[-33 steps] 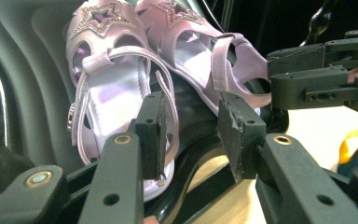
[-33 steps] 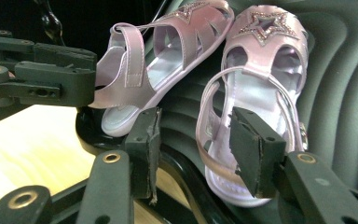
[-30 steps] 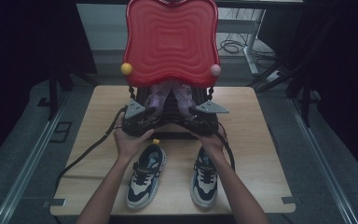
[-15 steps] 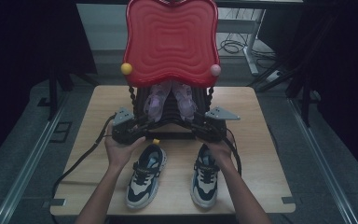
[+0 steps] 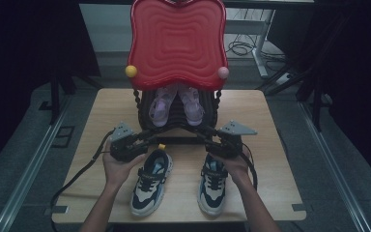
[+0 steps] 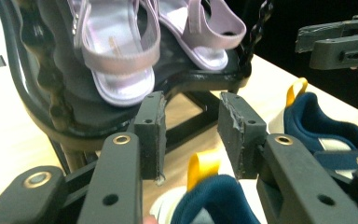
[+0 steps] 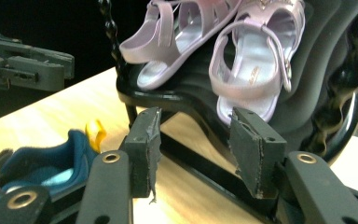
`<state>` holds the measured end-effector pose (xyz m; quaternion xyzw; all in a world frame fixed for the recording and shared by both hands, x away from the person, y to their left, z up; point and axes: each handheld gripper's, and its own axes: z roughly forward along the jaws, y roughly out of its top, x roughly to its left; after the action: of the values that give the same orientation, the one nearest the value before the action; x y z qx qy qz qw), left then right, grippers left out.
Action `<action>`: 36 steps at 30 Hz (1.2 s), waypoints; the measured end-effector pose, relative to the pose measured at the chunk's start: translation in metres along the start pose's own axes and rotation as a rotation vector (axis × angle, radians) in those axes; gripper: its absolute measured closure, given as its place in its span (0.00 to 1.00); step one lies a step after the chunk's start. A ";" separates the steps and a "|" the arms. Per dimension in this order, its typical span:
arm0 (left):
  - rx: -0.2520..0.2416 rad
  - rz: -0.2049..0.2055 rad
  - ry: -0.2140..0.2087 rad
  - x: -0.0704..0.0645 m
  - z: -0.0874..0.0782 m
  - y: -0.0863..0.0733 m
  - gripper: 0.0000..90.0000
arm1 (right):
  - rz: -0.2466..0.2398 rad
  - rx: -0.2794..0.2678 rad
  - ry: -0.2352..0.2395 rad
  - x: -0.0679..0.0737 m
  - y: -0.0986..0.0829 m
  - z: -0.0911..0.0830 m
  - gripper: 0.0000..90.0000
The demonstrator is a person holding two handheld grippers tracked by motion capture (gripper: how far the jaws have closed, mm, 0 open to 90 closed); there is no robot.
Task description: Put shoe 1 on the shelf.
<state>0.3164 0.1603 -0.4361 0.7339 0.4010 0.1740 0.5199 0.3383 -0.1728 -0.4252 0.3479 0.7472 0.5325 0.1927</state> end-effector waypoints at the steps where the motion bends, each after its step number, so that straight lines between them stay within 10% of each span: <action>1: 0.006 -0.002 0.000 0.000 -0.001 -0.002 0.68 | 0.000 0.002 0.000 0.000 -0.002 -0.002 0.59; 36: 0.067 -0.055 0.006 0.008 -0.058 -0.046 0.59 | 0.013 0.060 -0.016 -0.002 -0.057 -0.048 0.58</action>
<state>0.2634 0.2091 -0.4559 0.7391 0.4280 0.1486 0.4984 0.2902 -0.2169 -0.4616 0.3626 0.7591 0.5081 0.1847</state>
